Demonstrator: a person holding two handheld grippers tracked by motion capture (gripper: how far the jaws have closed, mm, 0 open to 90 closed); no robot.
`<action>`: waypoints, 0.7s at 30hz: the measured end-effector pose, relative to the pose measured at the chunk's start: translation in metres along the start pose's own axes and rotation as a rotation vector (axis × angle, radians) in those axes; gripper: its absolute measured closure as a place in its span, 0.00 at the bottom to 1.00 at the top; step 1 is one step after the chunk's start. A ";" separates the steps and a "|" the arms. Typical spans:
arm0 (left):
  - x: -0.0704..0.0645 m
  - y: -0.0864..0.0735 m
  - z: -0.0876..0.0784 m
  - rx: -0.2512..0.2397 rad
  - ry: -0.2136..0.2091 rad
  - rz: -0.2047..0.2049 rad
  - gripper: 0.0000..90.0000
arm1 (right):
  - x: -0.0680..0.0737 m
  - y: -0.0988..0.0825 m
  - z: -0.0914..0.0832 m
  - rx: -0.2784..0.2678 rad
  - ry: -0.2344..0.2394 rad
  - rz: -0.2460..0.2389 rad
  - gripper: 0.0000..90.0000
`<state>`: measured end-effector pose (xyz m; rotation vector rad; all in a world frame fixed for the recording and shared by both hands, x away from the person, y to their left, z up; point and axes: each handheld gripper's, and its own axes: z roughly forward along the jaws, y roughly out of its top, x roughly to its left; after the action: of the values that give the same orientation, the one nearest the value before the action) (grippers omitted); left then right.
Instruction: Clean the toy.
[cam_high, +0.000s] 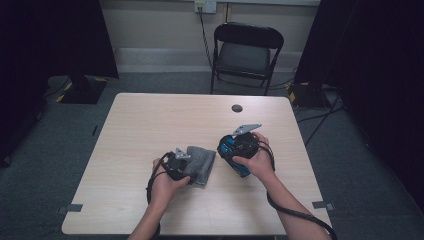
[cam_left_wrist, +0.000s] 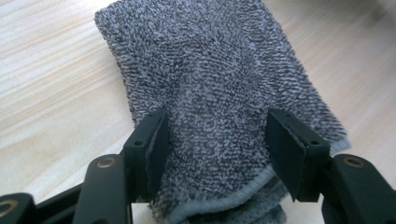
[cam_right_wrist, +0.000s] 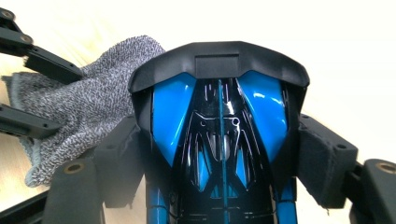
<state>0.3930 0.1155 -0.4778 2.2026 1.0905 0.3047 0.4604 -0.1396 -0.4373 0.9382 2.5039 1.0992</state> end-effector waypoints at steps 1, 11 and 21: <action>-0.001 0.001 0.002 0.006 0.010 0.010 0.45 | 0.000 0.000 0.000 -0.001 0.003 0.002 0.28; 0.010 0.016 0.008 0.033 -0.047 0.053 0.83 | -0.003 -0.003 0.003 0.007 0.018 0.014 0.28; 0.036 0.057 -0.014 -0.099 -0.093 -0.012 0.84 | -0.001 -0.002 -0.002 0.001 0.035 -0.009 0.28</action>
<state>0.4448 0.1251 -0.4330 2.1004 1.0156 0.2432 0.4592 -0.1421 -0.4374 0.9144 2.5342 1.1214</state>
